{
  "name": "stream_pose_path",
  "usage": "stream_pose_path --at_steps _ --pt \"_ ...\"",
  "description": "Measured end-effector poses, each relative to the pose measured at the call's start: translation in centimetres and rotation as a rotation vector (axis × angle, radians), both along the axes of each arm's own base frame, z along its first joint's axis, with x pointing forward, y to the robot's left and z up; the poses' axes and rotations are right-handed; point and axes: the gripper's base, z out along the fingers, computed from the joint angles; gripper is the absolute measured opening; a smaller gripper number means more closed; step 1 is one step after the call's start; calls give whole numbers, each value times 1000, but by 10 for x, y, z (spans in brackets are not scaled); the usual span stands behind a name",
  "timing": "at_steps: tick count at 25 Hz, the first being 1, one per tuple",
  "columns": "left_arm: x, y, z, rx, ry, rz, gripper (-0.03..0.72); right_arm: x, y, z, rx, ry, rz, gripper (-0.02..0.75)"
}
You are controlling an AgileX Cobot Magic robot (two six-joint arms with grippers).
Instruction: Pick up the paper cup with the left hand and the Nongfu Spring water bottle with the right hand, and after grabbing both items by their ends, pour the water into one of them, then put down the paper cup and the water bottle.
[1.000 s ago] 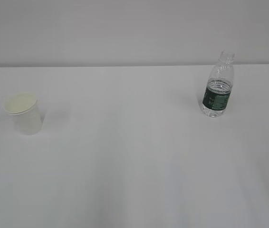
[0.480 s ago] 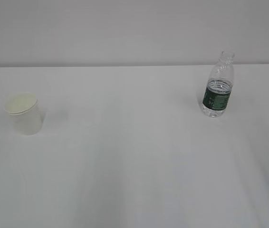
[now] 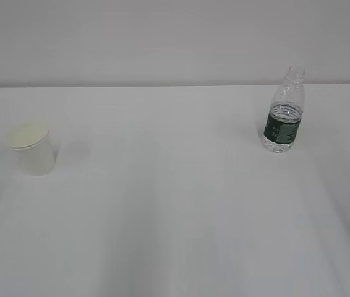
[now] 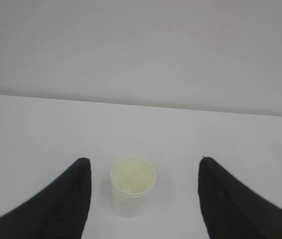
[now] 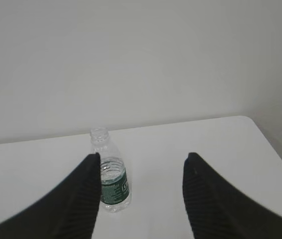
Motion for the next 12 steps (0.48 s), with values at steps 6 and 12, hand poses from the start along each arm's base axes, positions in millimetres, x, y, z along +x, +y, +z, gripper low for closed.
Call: stream_pose_path --at_steps 6,12 --pt "11 -1 -2 39 -16 -8 484 12 -2 -3 -6 11 -7 401" --pt "11 -1 1 79 -49 -14 484 26 -4 -6 -6 0 -19 401"
